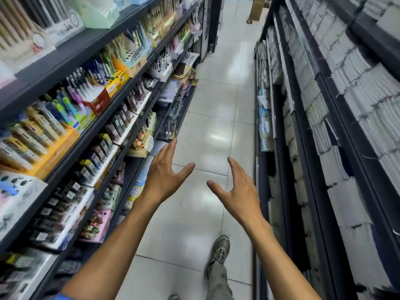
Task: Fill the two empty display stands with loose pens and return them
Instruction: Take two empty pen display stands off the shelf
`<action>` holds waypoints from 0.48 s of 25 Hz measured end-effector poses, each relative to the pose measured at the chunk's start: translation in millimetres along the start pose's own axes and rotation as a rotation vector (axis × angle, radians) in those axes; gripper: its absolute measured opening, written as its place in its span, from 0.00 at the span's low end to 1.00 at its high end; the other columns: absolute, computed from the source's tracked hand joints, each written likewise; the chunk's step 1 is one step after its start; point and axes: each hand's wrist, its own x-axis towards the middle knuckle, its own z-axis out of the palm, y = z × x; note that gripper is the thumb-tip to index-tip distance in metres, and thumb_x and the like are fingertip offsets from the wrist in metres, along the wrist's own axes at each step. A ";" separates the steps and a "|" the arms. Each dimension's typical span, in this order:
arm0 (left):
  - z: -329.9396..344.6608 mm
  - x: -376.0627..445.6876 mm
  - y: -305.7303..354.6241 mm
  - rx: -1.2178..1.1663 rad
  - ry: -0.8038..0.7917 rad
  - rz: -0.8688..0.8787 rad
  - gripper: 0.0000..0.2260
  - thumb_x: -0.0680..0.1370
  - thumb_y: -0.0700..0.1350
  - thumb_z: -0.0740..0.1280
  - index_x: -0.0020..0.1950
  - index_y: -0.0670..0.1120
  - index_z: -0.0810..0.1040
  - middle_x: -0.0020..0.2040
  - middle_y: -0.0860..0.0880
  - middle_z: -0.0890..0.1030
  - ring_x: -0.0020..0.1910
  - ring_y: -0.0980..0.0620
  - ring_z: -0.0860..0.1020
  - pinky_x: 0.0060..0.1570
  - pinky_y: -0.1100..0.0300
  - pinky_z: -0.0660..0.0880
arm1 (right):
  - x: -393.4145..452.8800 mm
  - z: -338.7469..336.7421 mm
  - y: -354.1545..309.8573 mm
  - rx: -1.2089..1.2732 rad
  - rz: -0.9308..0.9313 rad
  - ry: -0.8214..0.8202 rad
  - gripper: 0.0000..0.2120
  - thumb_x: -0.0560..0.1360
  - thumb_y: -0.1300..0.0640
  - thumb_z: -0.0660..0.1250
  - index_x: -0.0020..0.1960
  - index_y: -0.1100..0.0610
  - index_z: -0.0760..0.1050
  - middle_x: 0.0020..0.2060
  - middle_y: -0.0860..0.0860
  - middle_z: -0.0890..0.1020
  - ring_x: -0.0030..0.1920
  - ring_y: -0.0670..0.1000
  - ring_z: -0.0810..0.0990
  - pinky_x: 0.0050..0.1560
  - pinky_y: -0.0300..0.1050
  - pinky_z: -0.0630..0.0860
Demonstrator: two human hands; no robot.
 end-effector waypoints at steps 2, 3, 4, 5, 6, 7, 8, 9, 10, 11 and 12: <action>10.7 41.7 4.0 -0.014 0.022 -0.023 0.38 0.76 0.59 0.70 0.81 0.53 0.56 0.79 0.51 0.61 0.78 0.52 0.59 0.75 0.50 0.60 | 47.8 -4.3 7.2 0.013 -0.012 -0.014 0.41 0.74 0.36 0.67 0.80 0.46 0.53 0.78 0.44 0.60 0.77 0.48 0.59 0.74 0.49 0.60; 18.6 63.4 7.2 -0.015 0.035 -0.036 0.38 0.76 0.58 0.70 0.81 0.53 0.57 0.79 0.51 0.62 0.78 0.52 0.60 0.75 0.49 0.60 | 73.2 -7.3 13.8 0.015 -0.017 -0.025 0.41 0.74 0.36 0.67 0.80 0.46 0.53 0.78 0.44 0.60 0.77 0.48 0.59 0.73 0.49 0.60; 28.2 86.7 10.3 -0.019 0.048 -0.047 0.38 0.75 0.59 0.70 0.80 0.53 0.57 0.79 0.51 0.62 0.77 0.52 0.60 0.75 0.49 0.61 | 100.1 -11.7 19.8 0.013 -0.035 -0.031 0.40 0.74 0.35 0.66 0.80 0.46 0.53 0.78 0.43 0.60 0.77 0.48 0.60 0.73 0.49 0.60; 34.1 103.6 13.3 -0.022 0.051 -0.063 0.38 0.74 0.61 0.70 0.80 0.54 0.58 0.79 0.51 0.63 0.77 0.51 0.61 0.75 0.48 0.61 | 118.7 -15.7 22.7 0.007 -0.035 -0.041 0.40 0.74 0.35 0.66 0.80 0.46 0.53 0.78 0.43 0.60 0.76 0.49 0.60 0.72 0.49 0.60; 43.5 128.3 18.0 -0.022 0.068 -0.093 0.39 0.73 0.64 0.69 0.80 0.54 0.58 0.79 0.51 0.63 0.77 0.51 0.61 0.75 0.48 0.61 | 146.5 -21.3 29.8 0.017 -0.037 -0.066 0.40 0.74 0.35 0.66 0.79 0.46 0.53 0.78 0.43 0.60 0.76 0.49 0.60 0.72 0.49 0.60; 53.9 157.0 25.1 -0.017 0.088 -0.130 0.41 0.72 0.66 0.67 0.80 0.54 0.58 0.79 0.51 0.63 0.77 0.51 0.61 0.75 0.47 0.61 | 180.8 -28.1 37.6 0.031 -0.054 -0.090 0.40 0.74 0.35 0.66 0.79 0.46 0.53 0.78 0.44 0.61 0.76 0.49 0.60 0.73 0.49 0.61; 54.3 161.7 27.7 -0.005 0.084 -0.124 0.41 0.71 0.67 0.66 0.80 0.54 0.57 0.79 0.50 0.63 0.77 0.51 0.61 0.75 0.48 0.61 | 187.1 -30.1 35.8 0.036 -0.056 -0.078 0.40 0.74 0.35 0.67 0.79 0.46 0.54 0.78 0.44 0.61 0.76 0.49 0.61 0.73 0.49 0.61; 56.6 174.4 33.2 0.000 0.077 -0.113 0.40 0.72 0.66 0.67 0.80 0.54 0.57 0.79 0.50 0.63 0.77 0.51 0.61 0.75 0.49 0.60 | 204.4 -34.5 36.6 0.039 -0.069 -0.074 0.40 0.74 0.35 0.67 0.79 0.46 0.54 0.78 0.44 0.61 0.76 0.49 0.61 0.73 0.49 0.62; 64.0 196.7 39.0 -0.009 0.081 -0.127 0.39 0.74 0.63 0.68 0.80 0.54 0.57 0.79 0.50 0.62 0.78 0.51 0.60 0.75 0.50 0.60 | 231.1 -41.1 43.2 0.043 -0.090 -0.087 0.40 0.74 0.35 0.66 0.79 0.46 0.54 0.78 0.44 0.61 0.76 0.50 0.62 0.73 0.49 0.62; 71.2 219.7 45.9 -0.022 0.098 -0.151 0.38 0.75 0.61 0.69 0.80 0.54 0.57 0.79 0.50 0.62 0.78 0.51 0.60 0.75 0.51 0.59 | 257.8 -48.2 49.8 0.039 -0.102 -0.099 0.40 0.74 0.35 0.66 0.79 0.46 0.54 0.77 0.44 0.62 0.75 0.50 0.62 0.73 0.49 0.62; 74.4 237.4 53.0 -0.024 0.116 -0.154 0.37 0.76 0.59 0.70 0.80 0.54 0.57 0.79 0.50 0.61 0.78 0.52 0.59 0.76 0.51 0.59 | 279.1 -55.2 51.4 0.038 -0.108 -0.108 0.40 0.74 0.35 0.66 0.79 0.46 0.54 0.77 0.44 0.62 0.75 0.50 0.63 0.73 0.50 0.63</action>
